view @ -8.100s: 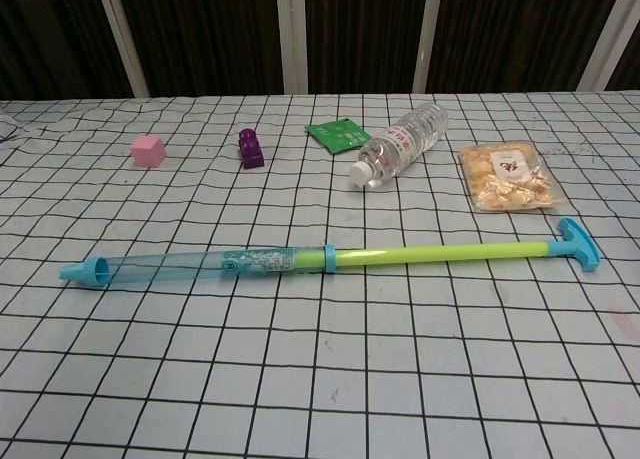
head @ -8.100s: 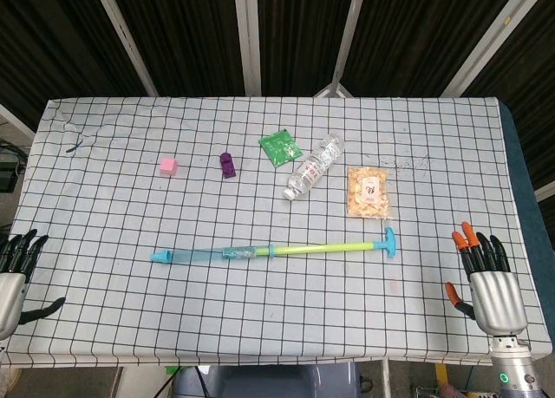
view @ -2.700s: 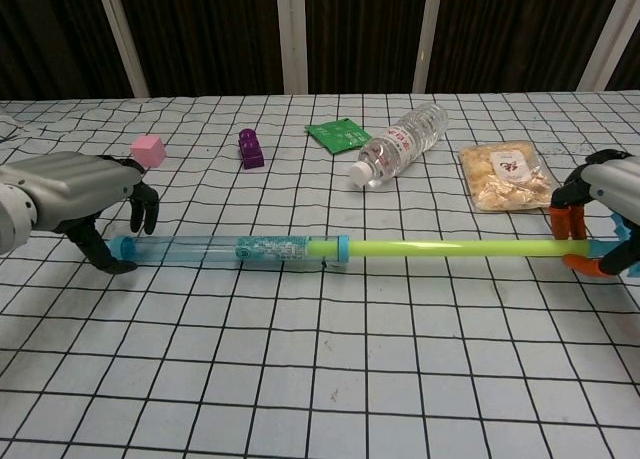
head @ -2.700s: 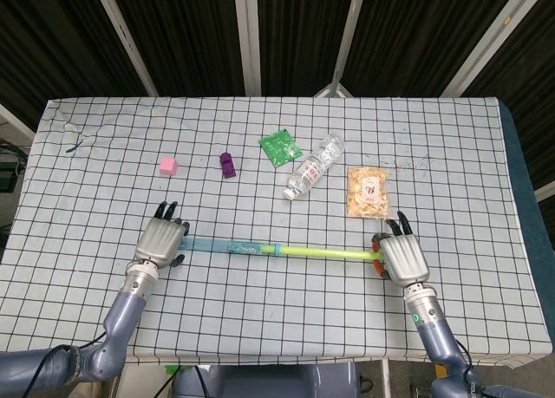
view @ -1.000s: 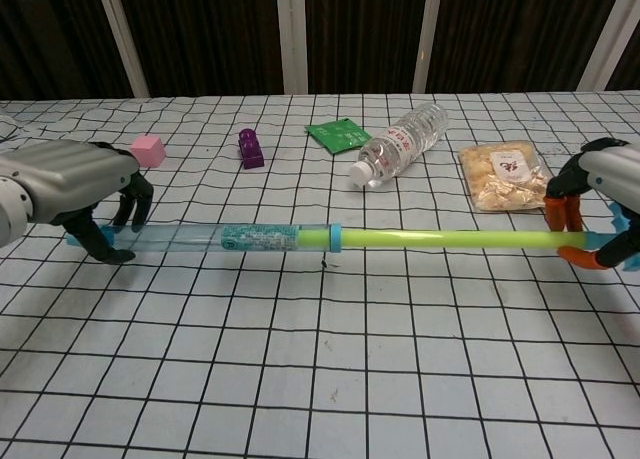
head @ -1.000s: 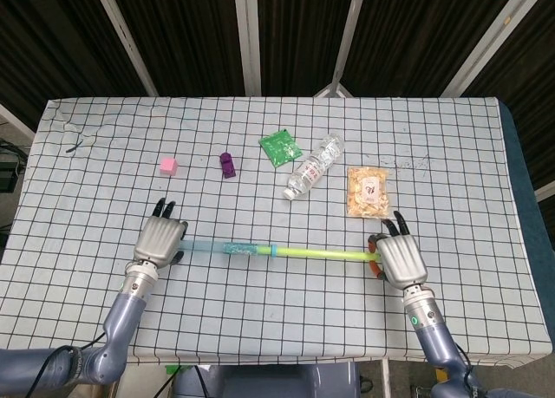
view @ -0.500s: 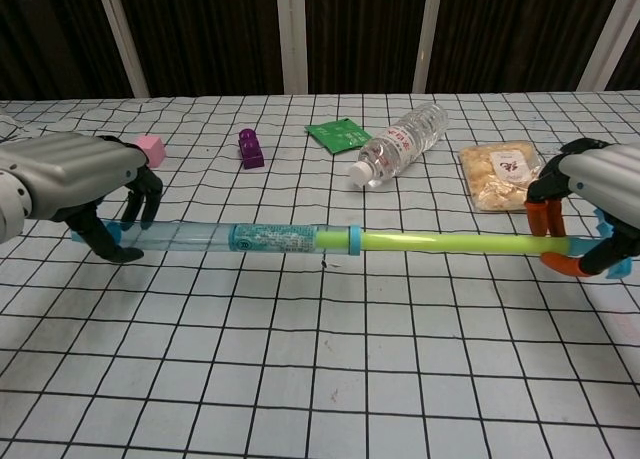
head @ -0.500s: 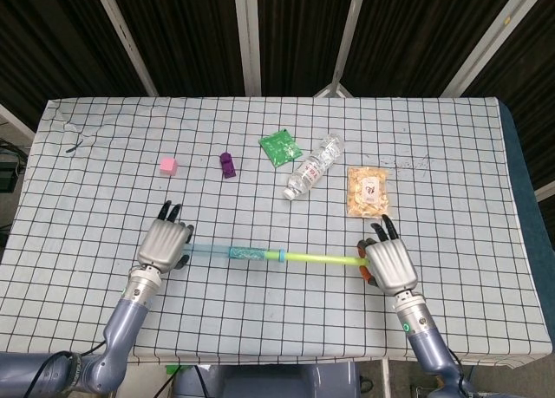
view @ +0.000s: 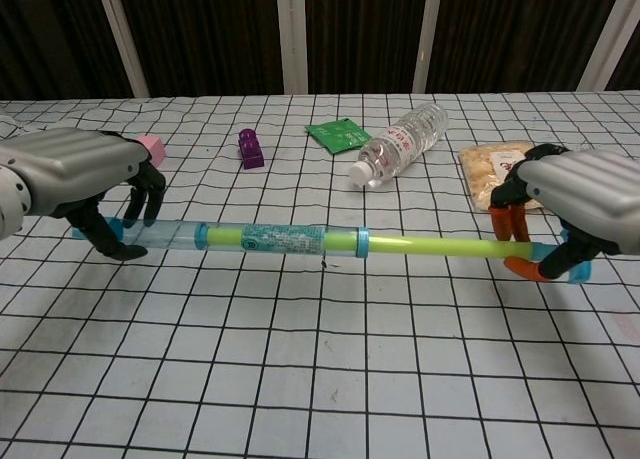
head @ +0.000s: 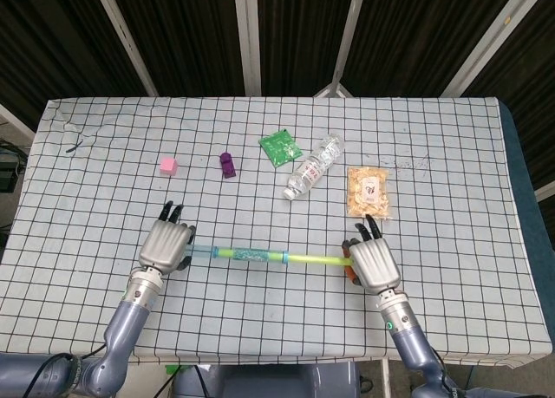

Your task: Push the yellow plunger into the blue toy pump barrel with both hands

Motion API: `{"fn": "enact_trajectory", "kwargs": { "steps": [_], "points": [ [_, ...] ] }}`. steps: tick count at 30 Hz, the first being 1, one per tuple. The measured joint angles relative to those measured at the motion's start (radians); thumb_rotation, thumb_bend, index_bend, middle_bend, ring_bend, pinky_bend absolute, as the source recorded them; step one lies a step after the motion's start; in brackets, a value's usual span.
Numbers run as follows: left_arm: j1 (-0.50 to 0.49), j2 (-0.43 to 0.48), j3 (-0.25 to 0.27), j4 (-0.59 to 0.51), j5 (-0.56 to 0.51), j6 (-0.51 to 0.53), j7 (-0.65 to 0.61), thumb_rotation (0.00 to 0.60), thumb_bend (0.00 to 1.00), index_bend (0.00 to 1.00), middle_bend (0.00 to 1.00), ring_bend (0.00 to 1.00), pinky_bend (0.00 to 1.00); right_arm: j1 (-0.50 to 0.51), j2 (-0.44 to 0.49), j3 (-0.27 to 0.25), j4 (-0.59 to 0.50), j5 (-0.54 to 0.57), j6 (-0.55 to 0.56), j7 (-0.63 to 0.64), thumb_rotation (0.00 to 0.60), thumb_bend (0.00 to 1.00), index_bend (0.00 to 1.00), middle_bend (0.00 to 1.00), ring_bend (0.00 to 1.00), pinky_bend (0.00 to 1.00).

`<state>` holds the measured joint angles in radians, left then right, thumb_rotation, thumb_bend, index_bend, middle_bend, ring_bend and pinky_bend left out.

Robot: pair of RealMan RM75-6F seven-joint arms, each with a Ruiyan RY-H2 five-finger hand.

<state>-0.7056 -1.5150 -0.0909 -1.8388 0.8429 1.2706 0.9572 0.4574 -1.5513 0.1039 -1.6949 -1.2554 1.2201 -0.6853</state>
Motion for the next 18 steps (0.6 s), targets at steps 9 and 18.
{"fn": "enact_trajectory", "kwargs": {
  "steps": [9,18],
  "points": [
    [-0.006,-0.009,0.003,-0.010,-0.005,-0.003,0.000,0.600,0.54,0.53,0.57,0.11,0.00,0.018,-0.033,0.004,-0.019,-0.008,0.006,-0.035,0.600,0.43,0.77,0.58,0.18,0.00],
    [-0.013,-0.022,0.004,-0.024,0.002,0.006,0.002,0.600,0.54,0.53,0.57,0.11,0.00,0.034,-0.059,0.011,-0.038,-0.009,0.010,-0.070,0.600,0.43,0.77,0.58,0.18,0.00]
  ]
}}
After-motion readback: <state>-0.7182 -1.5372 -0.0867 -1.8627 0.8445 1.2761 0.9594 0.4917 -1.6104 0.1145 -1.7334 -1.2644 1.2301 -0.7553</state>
